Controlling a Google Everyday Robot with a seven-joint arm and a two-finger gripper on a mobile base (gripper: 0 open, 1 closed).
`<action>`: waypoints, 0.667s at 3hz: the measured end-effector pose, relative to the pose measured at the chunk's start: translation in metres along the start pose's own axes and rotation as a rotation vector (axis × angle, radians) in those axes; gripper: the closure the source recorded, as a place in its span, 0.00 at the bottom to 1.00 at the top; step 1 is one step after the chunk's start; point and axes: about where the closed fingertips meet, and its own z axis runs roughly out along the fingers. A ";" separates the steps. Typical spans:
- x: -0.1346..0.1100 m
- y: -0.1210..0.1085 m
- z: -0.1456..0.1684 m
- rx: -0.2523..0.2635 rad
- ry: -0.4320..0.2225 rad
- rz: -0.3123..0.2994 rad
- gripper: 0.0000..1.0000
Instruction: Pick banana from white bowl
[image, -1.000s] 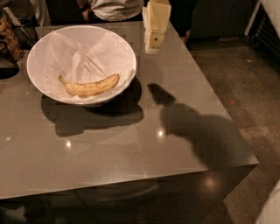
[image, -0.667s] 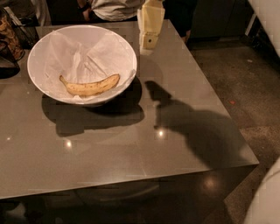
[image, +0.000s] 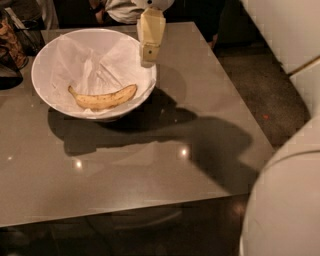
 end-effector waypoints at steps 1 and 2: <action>-0.025 -0.010 0.009 -0.022 -0.018 0.043 0.00; -0.052 -0.023 0.017 -0.035 -0.039 0.080 0.01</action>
Offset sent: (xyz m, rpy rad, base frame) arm 0.0148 0.0781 0.0157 0.0341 0.1478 -0.0787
